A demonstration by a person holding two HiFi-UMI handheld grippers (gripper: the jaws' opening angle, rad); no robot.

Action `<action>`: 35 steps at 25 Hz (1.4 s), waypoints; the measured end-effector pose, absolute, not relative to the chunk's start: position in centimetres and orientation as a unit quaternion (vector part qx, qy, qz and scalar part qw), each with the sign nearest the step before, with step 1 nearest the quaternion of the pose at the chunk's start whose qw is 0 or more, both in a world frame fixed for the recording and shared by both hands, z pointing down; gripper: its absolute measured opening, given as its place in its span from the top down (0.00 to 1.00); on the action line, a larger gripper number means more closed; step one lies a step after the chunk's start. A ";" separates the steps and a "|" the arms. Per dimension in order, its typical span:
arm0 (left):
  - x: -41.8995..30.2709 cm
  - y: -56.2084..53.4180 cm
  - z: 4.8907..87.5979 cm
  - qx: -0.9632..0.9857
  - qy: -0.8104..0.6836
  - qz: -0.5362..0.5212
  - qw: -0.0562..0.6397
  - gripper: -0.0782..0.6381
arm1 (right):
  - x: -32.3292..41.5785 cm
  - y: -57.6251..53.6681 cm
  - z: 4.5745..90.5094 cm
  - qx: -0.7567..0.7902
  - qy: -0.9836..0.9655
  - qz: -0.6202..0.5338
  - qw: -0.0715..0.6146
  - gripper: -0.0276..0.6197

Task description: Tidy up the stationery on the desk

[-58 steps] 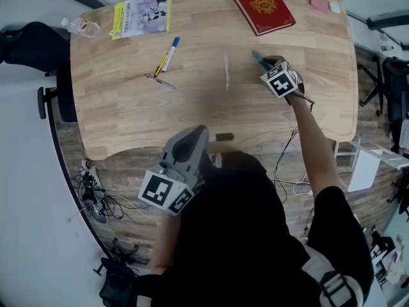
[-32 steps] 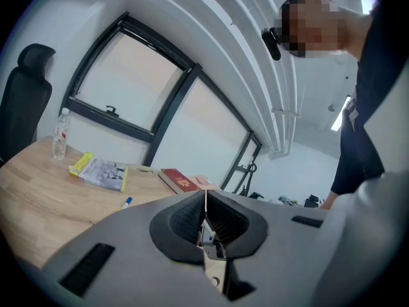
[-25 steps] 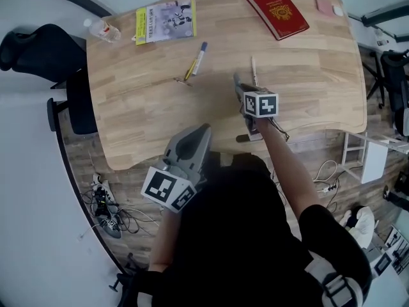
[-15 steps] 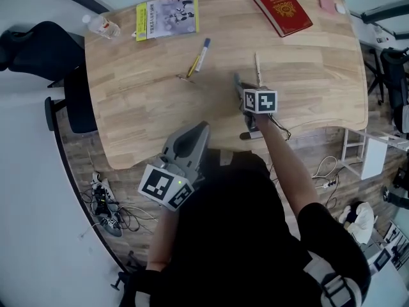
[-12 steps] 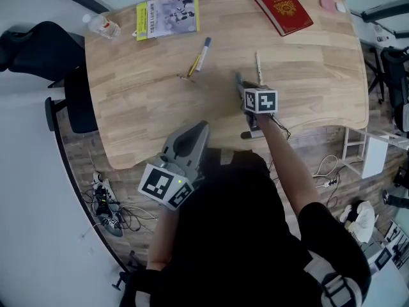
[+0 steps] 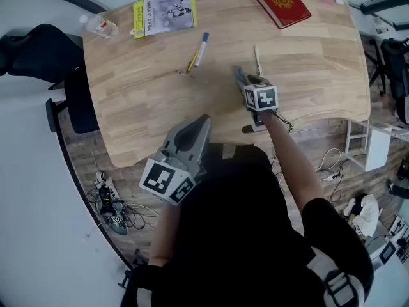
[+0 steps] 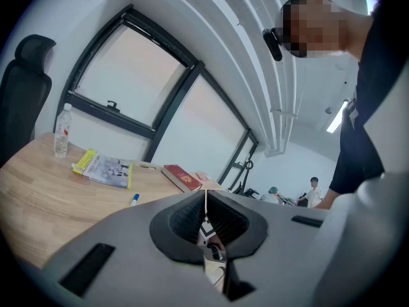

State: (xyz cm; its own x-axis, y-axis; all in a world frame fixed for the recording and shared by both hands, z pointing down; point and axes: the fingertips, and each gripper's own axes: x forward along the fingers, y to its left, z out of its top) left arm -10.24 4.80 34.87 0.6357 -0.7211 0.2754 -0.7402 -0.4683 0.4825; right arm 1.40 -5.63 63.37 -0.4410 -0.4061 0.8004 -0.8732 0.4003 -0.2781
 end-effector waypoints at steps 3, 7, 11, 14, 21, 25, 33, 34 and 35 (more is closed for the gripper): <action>-10.2 4.6 34.8 0.858 -0.425 0.018 0.288 0.84 | 1.2 -5.9 63.5 0.413 -0.780 0.341 0.324 0.68; -9.3 4.6 34.6 0.859 -0.424 0.015 0.287 0.84 | 2.3 -6.5 62.0 0.422 -0.783 0.312 0.333 0.68; -8.3 4.7 34.5 0.860 -0.423 0.015 0.285 0.84 | 4.2 -7.8 61.4 0.441 -0.779 0.292 0.337 0.68; -7.9 4.8 34.4 0.859 -0.426 0.017 0.283 0.84 | 5.7 -9.2 61.7 0.450 -0.773 0.282 0.348 0.68; -8.6 5.2 34.5 0.846 -0.451 0.022 0.282 0.84 | 7.8 -11.4 63.2 0.459 -0.756 0.295 0.362 0.69; -9.4 5.4 34.6 0.839 -0.464 0.022 0.283 0.84 | 7.7 -11.3 64.2 0.451 -0.754 0.297 0.374 0.70; -9.6 5.6 34.6 0.836 -0.470 0.023 0.280 0.84 | 8.5 -11.3 64.8 0.473 -0.738 0.299 0.377 0.85; -9.6 5.6 34.6 0.837 -0.470 0.022 0.281 0.84 | 8.5 -11.3 64.9 0.471 -0.740 0.296 0.379 0.85; -9.6 5.6 34.6 0.837 -0.470 0.022 0.281 0.84 | 8.4 -11.3 64.9 0.468 -0.742 0.292 0.381 0.86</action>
State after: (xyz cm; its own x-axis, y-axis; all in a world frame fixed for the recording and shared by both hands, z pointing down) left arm -9.65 5.62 34.56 0.5578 -0.7738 0.3002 -0.7983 -0.4012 0.4492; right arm 8.43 -11.27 64.87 -0.2707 -0.4720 0.8390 -0.9171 0.3915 -0.0757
